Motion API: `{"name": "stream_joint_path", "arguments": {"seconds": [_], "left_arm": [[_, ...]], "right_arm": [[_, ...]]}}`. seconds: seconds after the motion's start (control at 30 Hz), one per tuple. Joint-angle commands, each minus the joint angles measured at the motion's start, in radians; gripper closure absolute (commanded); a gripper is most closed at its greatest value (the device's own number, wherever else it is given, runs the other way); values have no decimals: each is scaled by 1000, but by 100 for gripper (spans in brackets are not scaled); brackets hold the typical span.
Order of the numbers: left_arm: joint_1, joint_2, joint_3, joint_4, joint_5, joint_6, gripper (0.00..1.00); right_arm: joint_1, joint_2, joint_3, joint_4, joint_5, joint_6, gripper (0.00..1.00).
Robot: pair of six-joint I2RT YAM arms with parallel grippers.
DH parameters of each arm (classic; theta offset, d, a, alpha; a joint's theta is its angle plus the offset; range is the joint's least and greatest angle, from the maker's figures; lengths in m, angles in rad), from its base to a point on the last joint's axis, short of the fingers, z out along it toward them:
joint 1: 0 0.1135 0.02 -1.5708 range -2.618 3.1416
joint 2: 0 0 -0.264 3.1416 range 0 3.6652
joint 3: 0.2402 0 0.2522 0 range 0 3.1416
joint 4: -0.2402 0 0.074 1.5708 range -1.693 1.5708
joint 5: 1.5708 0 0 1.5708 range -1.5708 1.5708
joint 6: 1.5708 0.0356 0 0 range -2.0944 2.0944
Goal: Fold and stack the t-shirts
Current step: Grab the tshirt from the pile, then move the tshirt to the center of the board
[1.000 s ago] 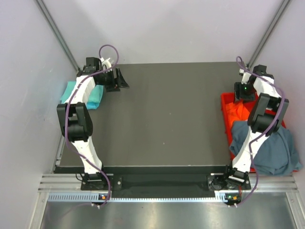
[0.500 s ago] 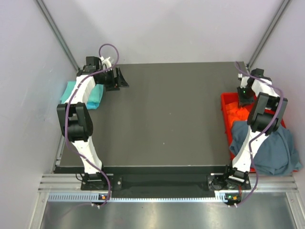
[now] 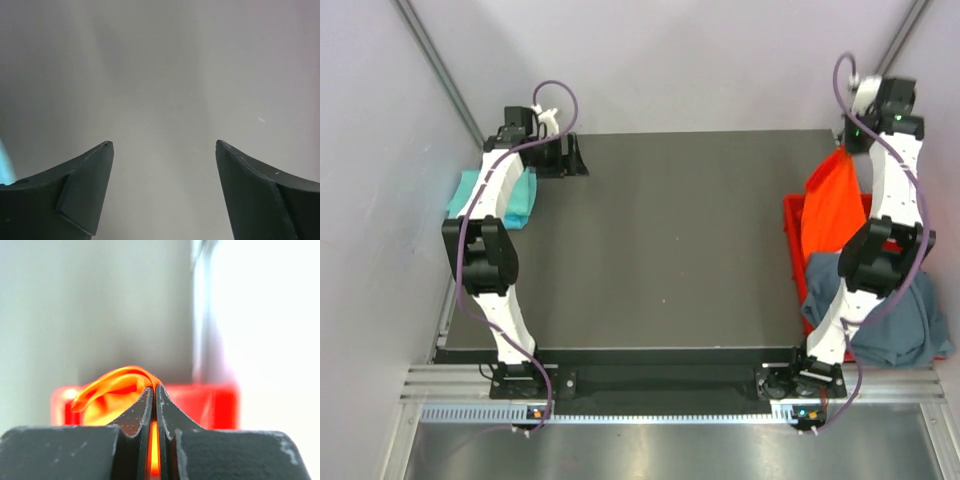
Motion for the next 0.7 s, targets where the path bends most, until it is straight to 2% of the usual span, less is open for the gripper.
{"name": "stream_joint_path", "arguments": {"seconds": [0.0, 0.07, 0.23, 0.43, 0.67], "left_arm": [[-52, 7, 138, -26, -228, 129, 8], [-52, 26, 193, -19, -250, 118, 1], [-52, 40, 224, 46, -417, -65, 1], [-50, 18, 218, 40, -451, -75, 1], [-48, -23, 167, 43, -499, -49, 2]], "right_arm": [[95, -183, 251, 100, -25, -32, 100], [174, -225, 279, 158, 6, -62, 100], [430, -306, 264, 353, 72, -135, 100], [673, -300, 325, 485, 130, -179, 100], [739, -283, 397, 635, 179, -184, 100]]}}
